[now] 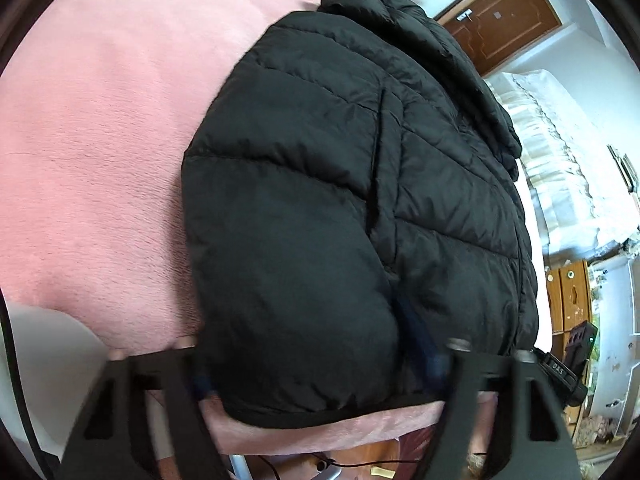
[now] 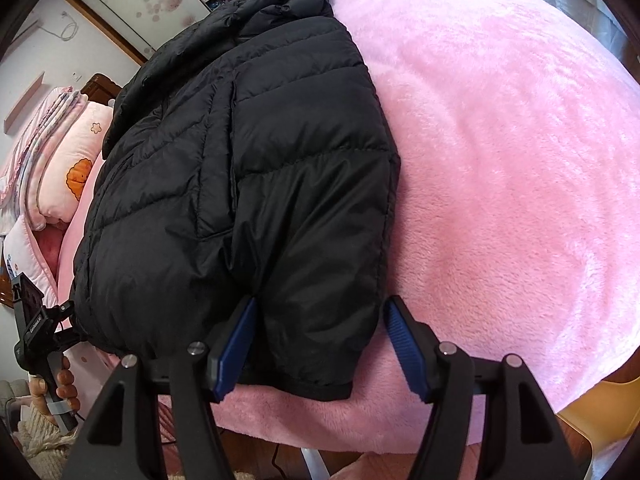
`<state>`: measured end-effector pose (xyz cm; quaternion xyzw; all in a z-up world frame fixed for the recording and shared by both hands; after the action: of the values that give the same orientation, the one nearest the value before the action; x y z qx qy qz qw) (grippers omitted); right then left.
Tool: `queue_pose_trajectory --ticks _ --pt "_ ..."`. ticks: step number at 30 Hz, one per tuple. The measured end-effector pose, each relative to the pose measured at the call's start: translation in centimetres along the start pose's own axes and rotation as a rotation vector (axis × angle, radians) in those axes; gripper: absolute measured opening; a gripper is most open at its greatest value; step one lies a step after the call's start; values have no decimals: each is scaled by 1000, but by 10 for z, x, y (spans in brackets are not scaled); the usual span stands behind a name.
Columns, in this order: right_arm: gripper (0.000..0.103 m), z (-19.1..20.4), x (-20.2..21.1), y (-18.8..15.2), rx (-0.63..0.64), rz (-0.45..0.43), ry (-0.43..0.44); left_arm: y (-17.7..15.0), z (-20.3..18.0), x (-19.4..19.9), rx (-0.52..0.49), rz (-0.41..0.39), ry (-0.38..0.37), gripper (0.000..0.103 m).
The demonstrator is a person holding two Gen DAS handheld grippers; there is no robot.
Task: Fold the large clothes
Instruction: 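Grasp the jacket hem end with the left gripper while the right gripper grasps beside it, then lift the held hem over toward the collar with both grippers, then open them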
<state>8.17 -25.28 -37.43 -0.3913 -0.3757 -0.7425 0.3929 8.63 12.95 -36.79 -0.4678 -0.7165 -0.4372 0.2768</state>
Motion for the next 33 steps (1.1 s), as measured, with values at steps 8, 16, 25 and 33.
queue_pose_trajectory --ticks 8,16,25,33 --pt "12 17 7 -2 55 11 33 6 -15 7 -39 21 1 13" --pt "5 48 67 12 197 -146 -1 31 -39 58 -15 -80 -48 10" --pt "5 53 135 10 236 -195 17 27 -60 111 -22 -104 -87 9" --pt "5 48 186 -26 266 -167 46 3 -61 144 -31 -9 -118 9"
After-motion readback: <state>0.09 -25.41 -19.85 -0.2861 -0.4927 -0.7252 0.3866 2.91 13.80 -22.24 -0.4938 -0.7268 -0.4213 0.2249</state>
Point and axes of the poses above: each gripper's, at about its wrist camera, not at the fingertips, and x roughly against the way its jaws point, z to its left, y to its top, the point moved 6 cm from there along -x, roughly the way its jaws point, and after that the axes turned 10 degrees about -x, right-handed, at the moved point
